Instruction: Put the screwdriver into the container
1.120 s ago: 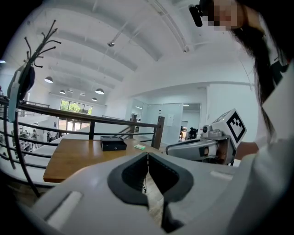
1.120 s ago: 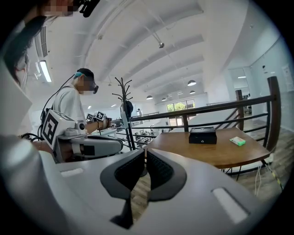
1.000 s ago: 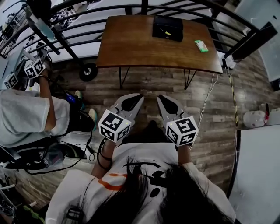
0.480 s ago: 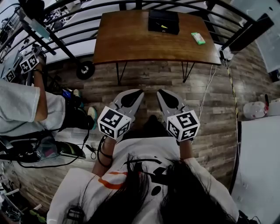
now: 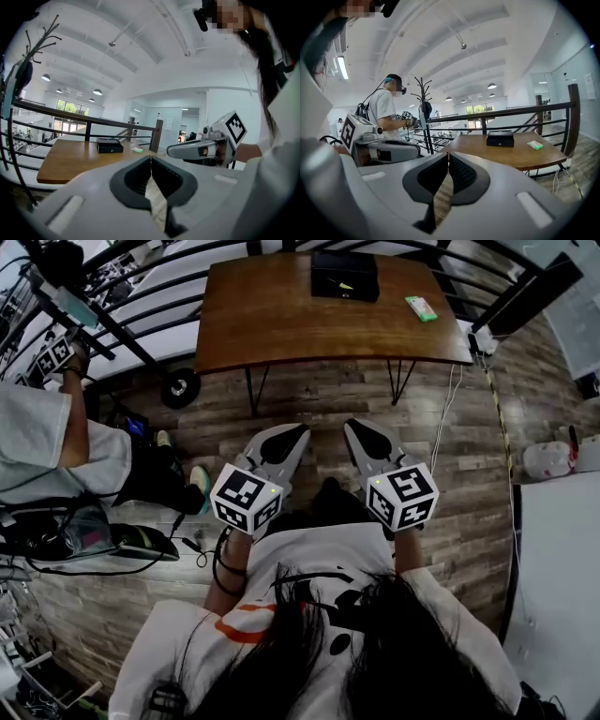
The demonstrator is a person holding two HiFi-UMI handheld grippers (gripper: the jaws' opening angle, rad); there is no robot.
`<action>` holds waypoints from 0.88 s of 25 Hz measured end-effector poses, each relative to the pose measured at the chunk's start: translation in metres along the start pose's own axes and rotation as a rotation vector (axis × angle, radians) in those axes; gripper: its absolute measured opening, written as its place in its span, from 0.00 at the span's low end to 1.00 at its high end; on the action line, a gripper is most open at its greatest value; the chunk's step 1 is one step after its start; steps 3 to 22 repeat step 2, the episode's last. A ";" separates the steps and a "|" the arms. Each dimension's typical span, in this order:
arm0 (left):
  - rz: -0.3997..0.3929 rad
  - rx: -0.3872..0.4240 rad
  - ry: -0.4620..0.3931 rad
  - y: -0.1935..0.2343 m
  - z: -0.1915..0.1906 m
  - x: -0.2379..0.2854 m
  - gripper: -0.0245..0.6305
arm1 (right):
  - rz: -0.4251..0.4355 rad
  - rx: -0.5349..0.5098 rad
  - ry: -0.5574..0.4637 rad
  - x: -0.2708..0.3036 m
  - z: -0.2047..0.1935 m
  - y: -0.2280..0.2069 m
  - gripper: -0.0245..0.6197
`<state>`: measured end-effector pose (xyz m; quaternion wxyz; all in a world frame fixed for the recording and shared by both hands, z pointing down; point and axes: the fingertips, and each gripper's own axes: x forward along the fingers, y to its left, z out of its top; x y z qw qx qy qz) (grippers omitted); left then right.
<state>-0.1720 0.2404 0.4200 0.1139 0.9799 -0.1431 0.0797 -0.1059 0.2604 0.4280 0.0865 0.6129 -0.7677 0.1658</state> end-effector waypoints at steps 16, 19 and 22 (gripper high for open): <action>0.012 -0.003 -0.012 0.005 0.001 0.000 0.04 | -0.006 -0.005 -0.006 0.002 0.003 -0.007 0.06; 0.012 -0.003 -0.012 0.005 0.001 0.000 0.04 | -0.006 -0.005 -0.006 0.002 0.003 -0.007 0.06; 0.012 -0.003 -0.012 0.005 0.001 0.000 0.04 | -0.006 -0.005 -0.006 0.002 0.003 -0.007 0.06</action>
